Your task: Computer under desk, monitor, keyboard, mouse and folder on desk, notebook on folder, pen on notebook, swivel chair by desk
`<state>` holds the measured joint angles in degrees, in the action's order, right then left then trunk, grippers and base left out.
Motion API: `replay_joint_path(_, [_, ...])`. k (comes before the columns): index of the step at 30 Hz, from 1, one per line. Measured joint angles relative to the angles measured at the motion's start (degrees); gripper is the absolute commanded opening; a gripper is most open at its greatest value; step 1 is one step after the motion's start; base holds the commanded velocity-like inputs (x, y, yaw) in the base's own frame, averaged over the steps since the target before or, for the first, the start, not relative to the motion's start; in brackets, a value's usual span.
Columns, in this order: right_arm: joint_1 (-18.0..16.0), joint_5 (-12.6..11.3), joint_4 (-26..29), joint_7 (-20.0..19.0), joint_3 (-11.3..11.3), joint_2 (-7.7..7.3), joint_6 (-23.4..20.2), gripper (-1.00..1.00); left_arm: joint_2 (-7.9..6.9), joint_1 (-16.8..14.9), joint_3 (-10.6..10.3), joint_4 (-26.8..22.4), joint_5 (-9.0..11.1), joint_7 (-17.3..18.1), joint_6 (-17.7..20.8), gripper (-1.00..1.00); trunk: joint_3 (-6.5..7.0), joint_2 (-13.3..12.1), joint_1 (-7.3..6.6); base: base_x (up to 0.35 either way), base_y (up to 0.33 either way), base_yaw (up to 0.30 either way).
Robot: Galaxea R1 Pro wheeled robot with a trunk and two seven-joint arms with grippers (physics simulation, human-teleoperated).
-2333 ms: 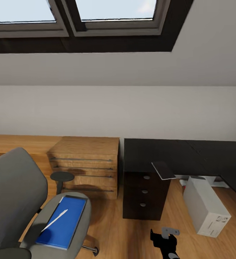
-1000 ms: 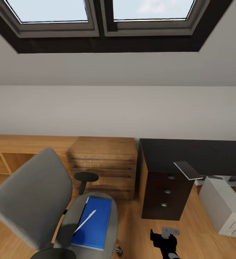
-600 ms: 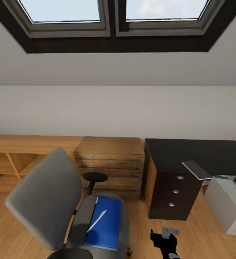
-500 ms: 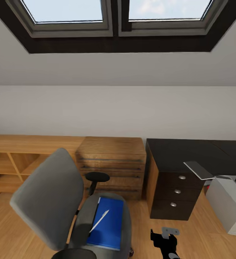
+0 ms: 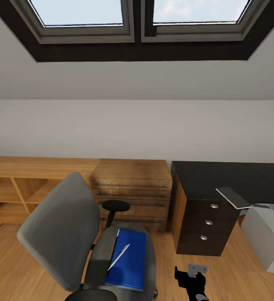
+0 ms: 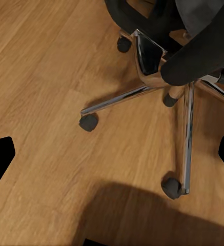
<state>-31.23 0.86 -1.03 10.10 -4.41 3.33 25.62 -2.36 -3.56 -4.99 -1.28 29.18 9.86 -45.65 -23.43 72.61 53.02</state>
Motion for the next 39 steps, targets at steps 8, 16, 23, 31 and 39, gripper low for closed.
replay_joint_path(8, [0.0,0.0,0.0,0.0,0.0,-0.04,0.0,1.00,0.00,0.0,0.0,0.0,0.0,0.0,0.0,1.00,0.00,0.0,0.00,0.000,0.003,0.000])
replay_joint_path(16, [0.0,0.0,0.0,0.0,0.0,-0.14,0.0,1.00,0.00,0.0,0.0,0.0,0.0,0.0,0.0,1.00,0.00,0.0,0.00,0.000,0.000,0.000])
replay_joint_path(23, [0.0,-0.1,0.0,0.1,0.0,-0.22,-0.1,1.00,0.00,0.0,0.0,0.0,0.0,0.0,0.0,1.00,0.00,0.0,0.00,0.000,0.000,0.000])
replay_joint_path(31, [-0.1,-0.1,0.8,0.3,-0.5,-0.18,-1.6,1.00,0.00,0.0,0.0,0.0,0.0,0.0,0.0,1.00,0.00,0.0,0.00,0.000,0.000,0.000])
replay_joint_path(39, [-0.2,-0.3,10.3,0.8,-0.6,-0.08,-13.8,1.00,0.00,0.0,0.0,0.0,0.0,0.0,0.0,1.00,0.00,0.0,0.00,0.000,0.000,0.000])
